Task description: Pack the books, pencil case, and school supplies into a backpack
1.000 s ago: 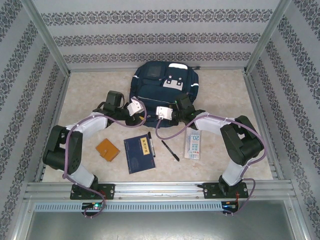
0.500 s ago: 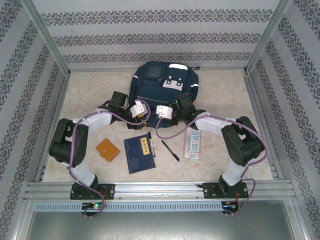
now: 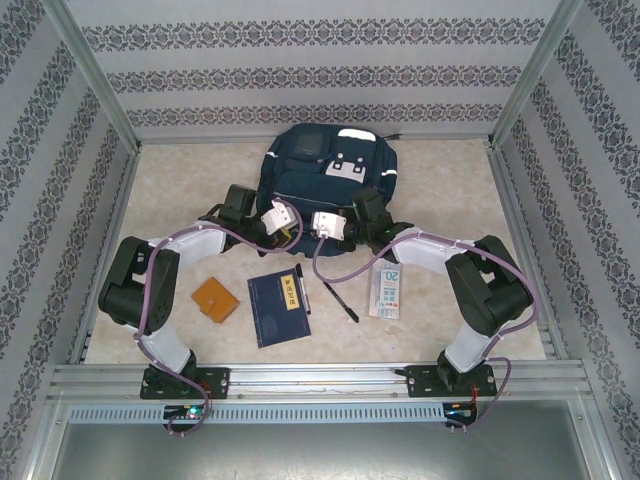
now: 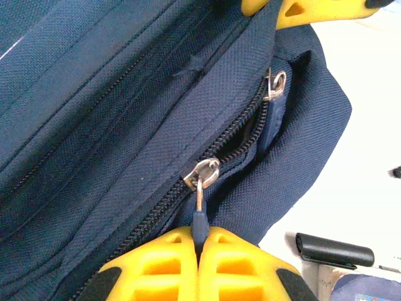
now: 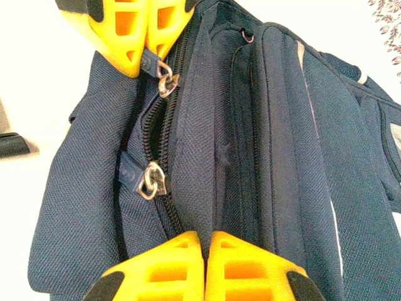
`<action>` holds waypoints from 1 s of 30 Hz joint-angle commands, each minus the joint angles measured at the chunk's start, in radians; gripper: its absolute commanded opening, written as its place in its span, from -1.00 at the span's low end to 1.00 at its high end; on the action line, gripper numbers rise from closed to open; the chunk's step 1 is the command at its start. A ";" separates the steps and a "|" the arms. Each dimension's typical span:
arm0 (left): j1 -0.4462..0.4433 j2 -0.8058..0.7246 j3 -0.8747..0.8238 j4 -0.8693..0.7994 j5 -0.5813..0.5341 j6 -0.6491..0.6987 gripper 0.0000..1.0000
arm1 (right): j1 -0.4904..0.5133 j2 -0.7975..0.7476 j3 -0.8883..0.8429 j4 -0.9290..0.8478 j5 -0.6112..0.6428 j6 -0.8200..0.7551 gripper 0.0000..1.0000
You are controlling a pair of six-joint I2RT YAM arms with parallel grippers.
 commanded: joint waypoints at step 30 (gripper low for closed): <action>0.053 -0.145 -0.100 0.144 0.135 -0.208 -1.00 | 0.005 -0.055 0.015 0.059 -0.180 0.211 0.15</action>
